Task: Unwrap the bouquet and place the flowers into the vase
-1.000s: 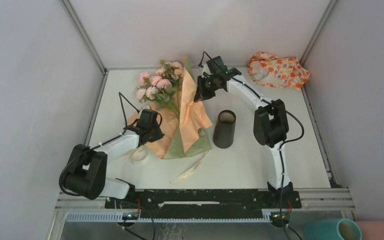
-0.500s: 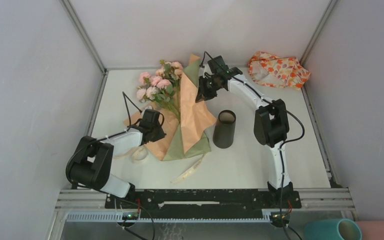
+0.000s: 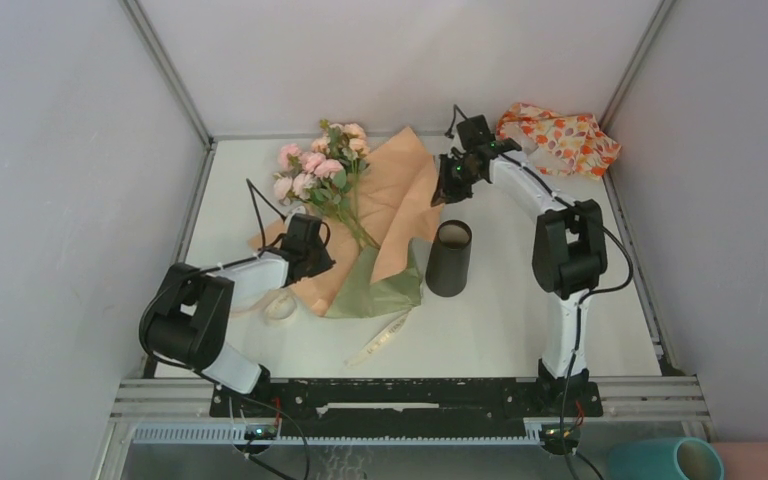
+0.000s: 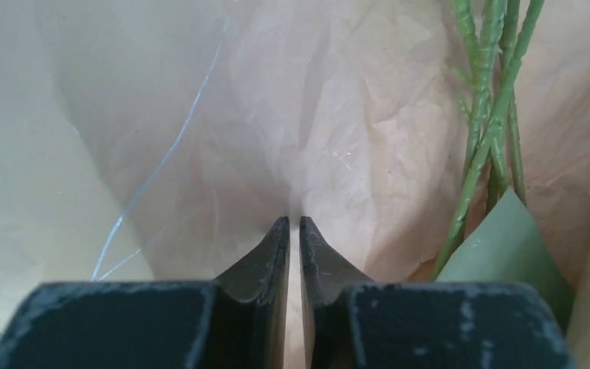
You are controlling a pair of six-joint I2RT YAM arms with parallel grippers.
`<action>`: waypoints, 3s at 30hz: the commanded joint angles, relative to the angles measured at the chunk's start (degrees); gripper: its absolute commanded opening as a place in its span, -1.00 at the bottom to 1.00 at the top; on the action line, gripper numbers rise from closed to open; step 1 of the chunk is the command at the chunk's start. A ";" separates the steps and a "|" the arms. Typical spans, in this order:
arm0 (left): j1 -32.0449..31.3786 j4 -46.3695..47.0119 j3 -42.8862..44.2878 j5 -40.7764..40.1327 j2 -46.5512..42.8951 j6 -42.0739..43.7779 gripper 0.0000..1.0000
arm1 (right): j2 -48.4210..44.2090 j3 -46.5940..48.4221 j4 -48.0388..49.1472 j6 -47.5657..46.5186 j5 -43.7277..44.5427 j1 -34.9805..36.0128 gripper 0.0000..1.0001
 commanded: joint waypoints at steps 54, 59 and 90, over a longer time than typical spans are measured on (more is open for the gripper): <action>14.29 -1.41 5.68 21.54 -11.41 -1.47 -0.66 | -30.44 4.43 1.62 -3.13 25.40 10.96 0.28; 11.78 0.79 6.31 24.74 -5.38 -1.99 -0.66 | -25.29 7.73 -0.16 -2.75 19.34 16.74 0.29; -2.82 -5.14 -6.11 31.81 -18.46 0.90 -0.62 | 2.71 12.78 -8.49 -6.10 8.27 21.40 0.19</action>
